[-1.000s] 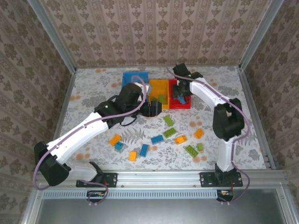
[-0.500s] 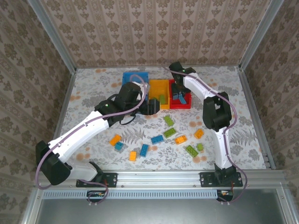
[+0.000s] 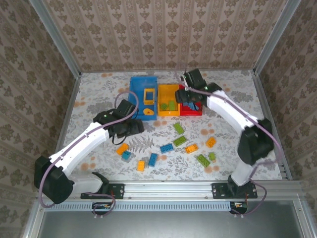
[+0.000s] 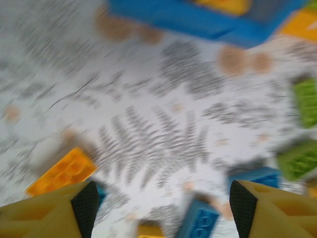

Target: Sort the legos into containers by color

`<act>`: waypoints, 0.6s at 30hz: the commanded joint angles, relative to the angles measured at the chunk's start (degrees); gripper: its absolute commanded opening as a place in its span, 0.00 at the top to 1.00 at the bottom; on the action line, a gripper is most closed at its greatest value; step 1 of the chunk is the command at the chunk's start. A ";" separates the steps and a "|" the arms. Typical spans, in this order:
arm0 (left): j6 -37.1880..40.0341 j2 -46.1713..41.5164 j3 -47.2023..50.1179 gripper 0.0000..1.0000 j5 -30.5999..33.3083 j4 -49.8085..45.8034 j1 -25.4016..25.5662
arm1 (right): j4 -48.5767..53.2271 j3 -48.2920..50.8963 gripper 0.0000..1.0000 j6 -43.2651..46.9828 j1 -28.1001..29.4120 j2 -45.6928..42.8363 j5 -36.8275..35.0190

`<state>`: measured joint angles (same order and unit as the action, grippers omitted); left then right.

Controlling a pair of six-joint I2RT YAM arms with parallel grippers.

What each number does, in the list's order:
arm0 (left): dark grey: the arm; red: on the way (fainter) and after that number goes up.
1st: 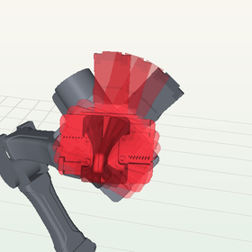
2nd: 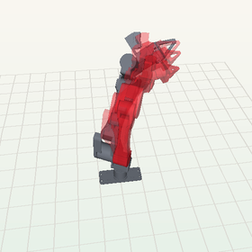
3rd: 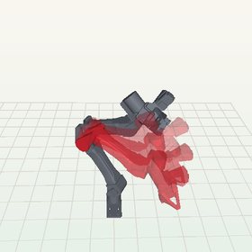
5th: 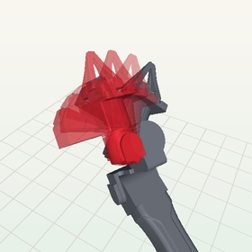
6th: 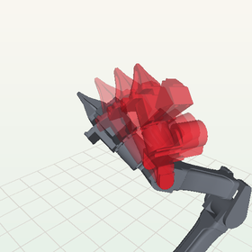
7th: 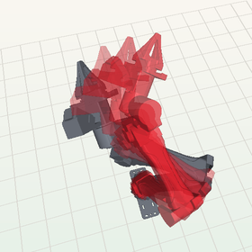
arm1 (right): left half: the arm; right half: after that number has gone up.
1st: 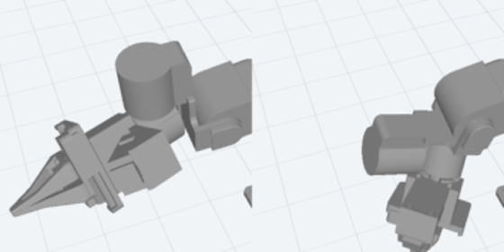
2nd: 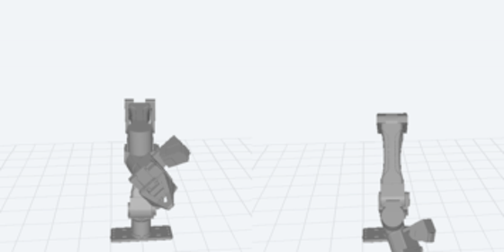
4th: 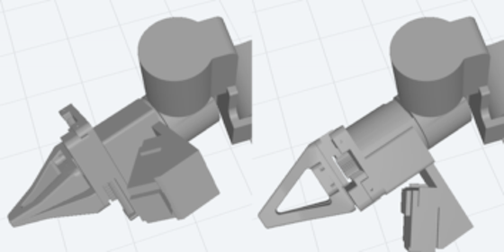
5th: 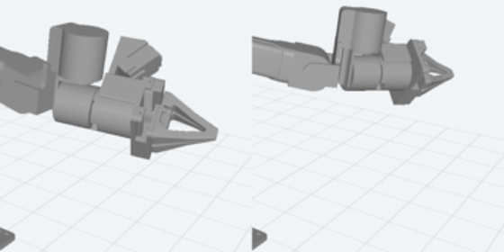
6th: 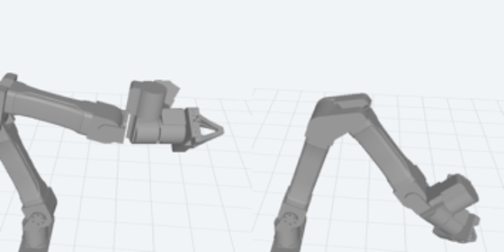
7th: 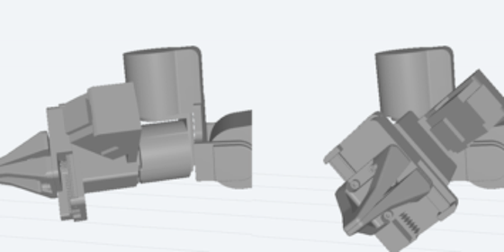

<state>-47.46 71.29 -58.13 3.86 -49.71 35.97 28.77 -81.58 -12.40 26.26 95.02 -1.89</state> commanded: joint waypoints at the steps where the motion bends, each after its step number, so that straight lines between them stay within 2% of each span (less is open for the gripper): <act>1: -3.60 0.60 3.24 0.25 -1.15 -6.72 -2.85 | -19.29 14.56 0.29 1.54 4.59 -7.44 16.42; 4: 1.36 2.15 4.32 0.23 -1.09 -7.13 -4.07 | -24.23 22.91 0.28 1.12 9.76 -11.57 20.31; 9: 14.15 6.66 5.01 0.17 -1.99 -6.22 -5.29 | -26.78 29.37 0.28 -4.68 14.28 -13.84 20.36; 14: 23.42 14.83 2.14 0.10 -2.39 -8.49 -6.77 | -26.07 29.93 0.27 -6.00 15.22 -13.86 20.72; 18: 25.94 18.46 1.73 0.10 -2.13 -8.13 -7.85 | -25.03 29.38 0.27 -5.11 15.21 -13.81 20.52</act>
<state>-27.29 88.92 -54.72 1.91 -55.75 29.06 4.91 -51.53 -16.91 41.21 82.87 17.23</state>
